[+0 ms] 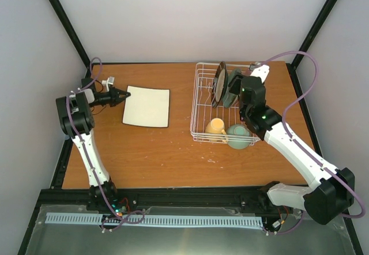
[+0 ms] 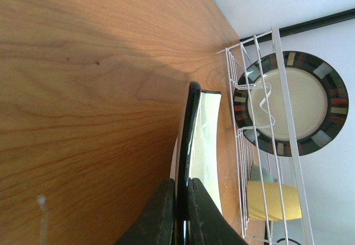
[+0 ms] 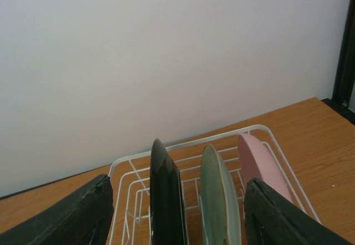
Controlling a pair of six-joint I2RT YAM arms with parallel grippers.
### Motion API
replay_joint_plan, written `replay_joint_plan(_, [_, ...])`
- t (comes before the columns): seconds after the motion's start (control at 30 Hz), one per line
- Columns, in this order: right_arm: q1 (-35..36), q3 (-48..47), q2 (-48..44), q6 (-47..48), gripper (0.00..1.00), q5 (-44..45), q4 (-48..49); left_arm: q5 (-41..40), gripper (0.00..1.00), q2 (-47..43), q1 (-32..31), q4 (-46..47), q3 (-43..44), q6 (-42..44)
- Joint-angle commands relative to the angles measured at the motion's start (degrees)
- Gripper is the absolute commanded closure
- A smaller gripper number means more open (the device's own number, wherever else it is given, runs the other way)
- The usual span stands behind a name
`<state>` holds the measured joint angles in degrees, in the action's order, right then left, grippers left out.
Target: Load the mixed dishes into the dish rack
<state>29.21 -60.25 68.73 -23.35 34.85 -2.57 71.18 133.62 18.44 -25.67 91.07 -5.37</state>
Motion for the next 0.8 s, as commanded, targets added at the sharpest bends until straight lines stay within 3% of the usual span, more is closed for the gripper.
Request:
replay_joint_plan(0.0, [-0.4, 1.1, -0.8, -0.4, 0.36, -5.0, 1.9, 8.5, 0.99, -6.5, -0.3, 2.5, 0.1, -2.3])
replay_joint_plan(0.17, [-0.4, 0.9, 0.6, -0.3, 0.36, -12.6, 3.3, 11.1, 0.99, -9.3, -0.4, 3.8, -0.8, -3.2])
replay_joint_plan(0.33, [-0.4, -1.2, 5.0, 3.5, 0.36, -30.5, 5.6, 13.3, 0.99, -12.8, -0.3, 5.3, -2.3, -4.3])
replay_joint_plan(0.5, [-0.4, -9.0, 15.5, 7.3, 0.36, -50.9, 0.9, 15.1, 0.99, -17.9, -0.4, 8.2, -4.8, -6.8])
replay_joint_plan(0.67, [-0.4, -10.2, 21.9, 7.0, 0.35, -63.7, 2.5, 17.8, 0.99, -24.1, -0.4, 10.1, -6.7, -9.3])
replay_joint_plan(0.77, [-0.4, -14.0, 27.0, 7.4, 0.27, -71.4, -1.4, 17.8, 0.99, -27.6, -0.5, 10.2, -7.2, -10.3])
